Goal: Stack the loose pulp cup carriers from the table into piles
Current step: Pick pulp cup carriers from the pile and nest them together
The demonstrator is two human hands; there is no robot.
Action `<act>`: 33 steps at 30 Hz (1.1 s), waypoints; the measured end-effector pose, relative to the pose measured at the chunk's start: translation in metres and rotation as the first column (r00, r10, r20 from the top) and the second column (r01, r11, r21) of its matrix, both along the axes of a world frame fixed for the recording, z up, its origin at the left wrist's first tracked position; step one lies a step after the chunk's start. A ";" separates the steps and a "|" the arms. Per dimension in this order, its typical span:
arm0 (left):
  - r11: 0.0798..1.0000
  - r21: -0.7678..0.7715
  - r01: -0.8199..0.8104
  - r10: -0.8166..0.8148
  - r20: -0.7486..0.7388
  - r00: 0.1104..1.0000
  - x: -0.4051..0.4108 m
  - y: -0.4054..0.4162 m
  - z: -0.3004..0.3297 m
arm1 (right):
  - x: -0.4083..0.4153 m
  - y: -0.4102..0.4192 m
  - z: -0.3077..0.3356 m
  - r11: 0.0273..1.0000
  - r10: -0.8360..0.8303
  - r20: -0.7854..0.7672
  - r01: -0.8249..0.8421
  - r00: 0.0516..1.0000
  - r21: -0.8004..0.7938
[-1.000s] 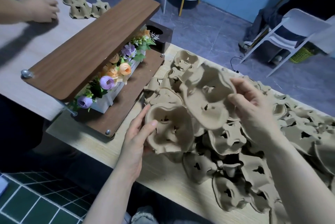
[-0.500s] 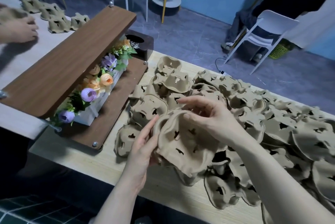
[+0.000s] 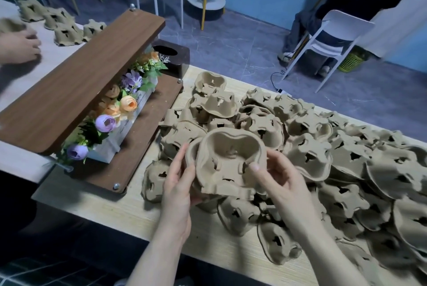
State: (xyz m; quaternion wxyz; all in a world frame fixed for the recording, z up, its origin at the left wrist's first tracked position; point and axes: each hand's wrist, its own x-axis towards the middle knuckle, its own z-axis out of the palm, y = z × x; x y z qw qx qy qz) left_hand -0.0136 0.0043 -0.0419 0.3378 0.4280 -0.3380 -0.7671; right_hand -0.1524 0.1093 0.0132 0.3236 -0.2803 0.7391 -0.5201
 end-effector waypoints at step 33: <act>0.998 -0.043 0.043 -0.047 -0.113 0.992 0.013 -0.005 -0.001 | -0.008 -0.022 -0.003 0.998 -0.058 0.086 0.055 0.995 0.041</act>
